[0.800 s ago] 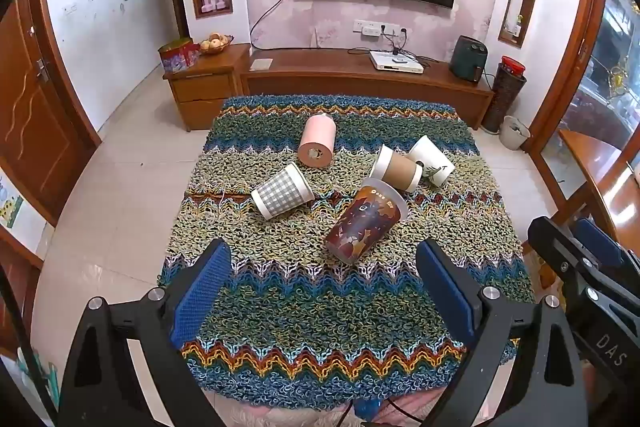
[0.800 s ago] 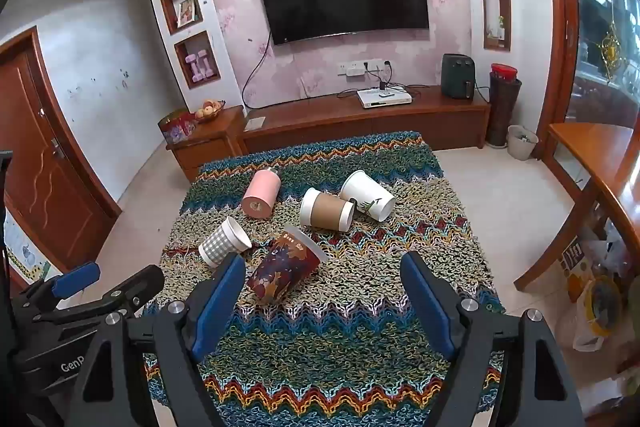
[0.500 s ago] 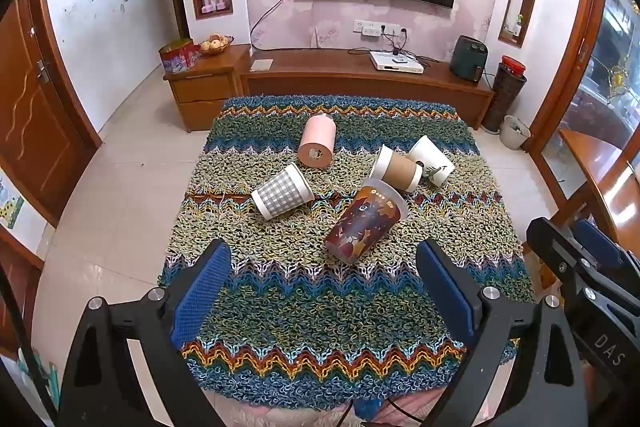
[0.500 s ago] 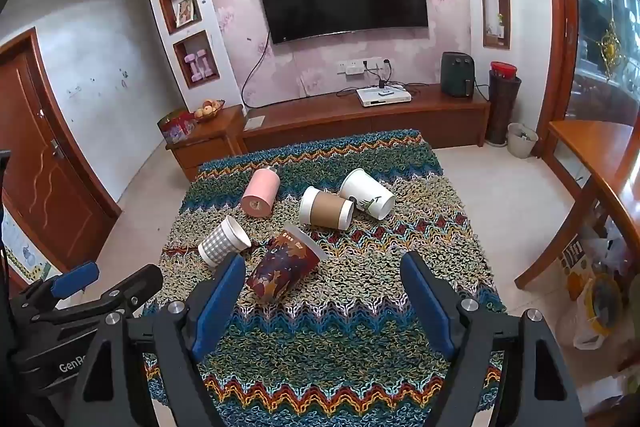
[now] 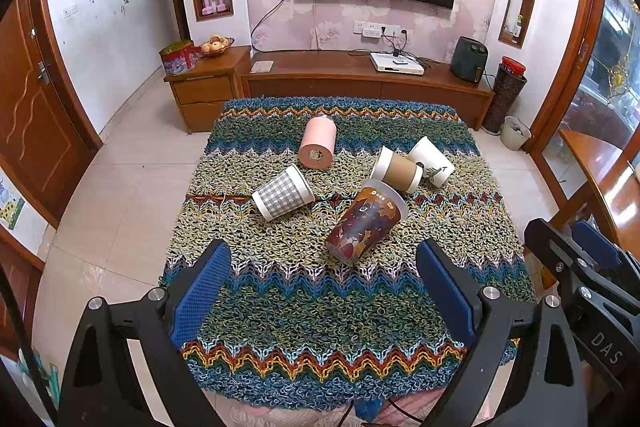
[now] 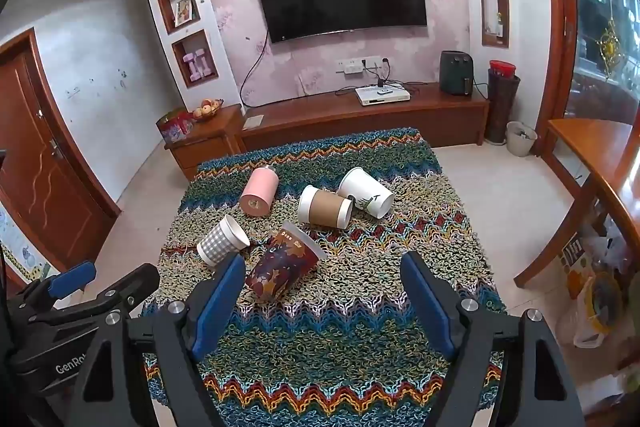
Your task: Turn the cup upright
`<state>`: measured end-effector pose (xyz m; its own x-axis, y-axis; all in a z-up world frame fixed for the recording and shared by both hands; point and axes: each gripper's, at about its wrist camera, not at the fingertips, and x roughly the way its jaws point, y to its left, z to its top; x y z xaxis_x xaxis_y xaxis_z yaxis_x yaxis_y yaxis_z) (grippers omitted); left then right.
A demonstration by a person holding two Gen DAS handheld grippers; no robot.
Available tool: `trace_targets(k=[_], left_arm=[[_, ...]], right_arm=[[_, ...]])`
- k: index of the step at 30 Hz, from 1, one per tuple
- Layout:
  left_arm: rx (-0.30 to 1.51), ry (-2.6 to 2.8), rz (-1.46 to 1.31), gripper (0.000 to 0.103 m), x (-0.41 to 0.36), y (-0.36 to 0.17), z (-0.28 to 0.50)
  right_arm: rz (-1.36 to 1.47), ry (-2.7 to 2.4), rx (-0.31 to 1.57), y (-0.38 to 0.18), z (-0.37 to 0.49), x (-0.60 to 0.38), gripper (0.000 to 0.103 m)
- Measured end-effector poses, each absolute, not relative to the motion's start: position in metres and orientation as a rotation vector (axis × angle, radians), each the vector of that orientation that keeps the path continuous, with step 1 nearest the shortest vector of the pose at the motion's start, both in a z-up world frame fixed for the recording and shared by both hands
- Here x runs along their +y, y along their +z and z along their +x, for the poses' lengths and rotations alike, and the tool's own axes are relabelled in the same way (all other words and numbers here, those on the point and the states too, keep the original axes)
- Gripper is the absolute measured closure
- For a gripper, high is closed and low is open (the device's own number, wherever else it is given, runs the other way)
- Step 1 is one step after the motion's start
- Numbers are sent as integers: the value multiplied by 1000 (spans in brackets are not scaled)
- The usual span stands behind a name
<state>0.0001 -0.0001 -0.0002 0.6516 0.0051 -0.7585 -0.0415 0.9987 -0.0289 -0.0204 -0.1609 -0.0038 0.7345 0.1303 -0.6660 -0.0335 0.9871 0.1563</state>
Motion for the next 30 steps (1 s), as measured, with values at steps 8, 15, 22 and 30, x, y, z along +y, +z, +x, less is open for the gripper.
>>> trace_targets(k=[8,15,22,30], left_arm=[[859,26,-43,8,0,0,0],[862,24,-44,8,1,0,2],[861,26,-42,8,1,0,2],[862,25,-42,8,1,0,1]], right_arm=[[138,91,743,-8,-19,-161,22],[139,88,744,-7,-19,-165,22],[141,84,748,-10,-16,-165,23],[142,79,752,-14,-15,-166,22]])
